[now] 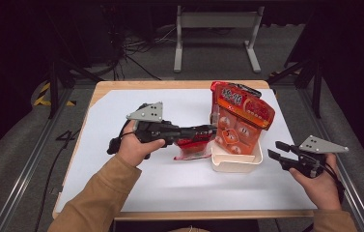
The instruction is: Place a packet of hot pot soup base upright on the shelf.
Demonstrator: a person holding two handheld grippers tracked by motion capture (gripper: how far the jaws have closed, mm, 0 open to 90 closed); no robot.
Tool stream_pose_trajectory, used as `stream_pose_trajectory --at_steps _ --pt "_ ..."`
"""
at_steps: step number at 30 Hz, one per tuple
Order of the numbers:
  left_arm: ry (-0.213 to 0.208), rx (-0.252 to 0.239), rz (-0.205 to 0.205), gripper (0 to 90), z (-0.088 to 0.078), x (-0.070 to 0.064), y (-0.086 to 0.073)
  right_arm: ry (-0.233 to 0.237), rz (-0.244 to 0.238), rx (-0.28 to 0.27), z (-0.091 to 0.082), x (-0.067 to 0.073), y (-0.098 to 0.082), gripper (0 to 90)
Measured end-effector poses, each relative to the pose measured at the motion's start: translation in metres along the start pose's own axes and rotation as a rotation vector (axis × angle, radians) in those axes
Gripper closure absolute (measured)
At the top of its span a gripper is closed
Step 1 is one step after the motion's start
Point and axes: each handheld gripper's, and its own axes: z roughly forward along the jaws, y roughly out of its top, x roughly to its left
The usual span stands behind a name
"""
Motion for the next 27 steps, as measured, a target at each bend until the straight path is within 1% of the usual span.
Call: stream_pose_trajectory --at_steps 2,6,9,12,15,19,20,22,23,24,27 --pt "-0.003 0.0 0.009 89.8 0.002 0.001 0.002 -0.002 0.016 0.003 0.002 -0.004 -0.005 53.5" --pt "-0.005 -0.009 0.005 89.8 0.005 0.002 0.005 -0.011 0.034 0.004 0.006 -0.009 -0.011 50.5" --pt "-0.016 -0.02 0.008 89.8 0.008 0.004 0.007 0.0 0.052 0.006 0.008 -0.01 -0.014 49.5" --pt "-0.039 -0.042 0.008 89.8 0.011 0.006 0.008 -0.007 0.051 0.014 0.011 -0.012 -0.016 49.0" --pt "-0.041 -0.048 0.02 89.8 0.015 0.008 0.009 0.0 0.058 0.014 0.012 -0.012 -0.017 48.9" --pt "-0.045 -0.049 0.026 89.8 0.028 0.011 0.012 0.003 0.058 0.011 0.013 -0.012 -0.017 48.8" --pt "-0.045 -0.049 0.026 89.8 0.028 0.011 0.012 0.005 0.059 0.011 0.013 -0.013 -0.017 48.8" --pt "-0.05 -0.044 0.037 89.9 0.035 0.013 0.015 0.006 0.061 0.009 0.013 -0.013 -0.017 48.5" --pt "-0.05 -0.044 0.037 89.8 0.035 0.013 0.015 0.008 0.063 0.007 0.013 -0.013 -0.017 48.3" --pt "-0.053 -0.045 0.032 89.8 0.042 0.012 0.018 0.018 0.068 0.002 0.012 -0.014 -0.017 48.2" --pt "-0.061 -0.052 0.026 89.9 0.051 0.013 0.02 0.027 0.068 -0.01 0.011 -0.014 -0.016 48.2"
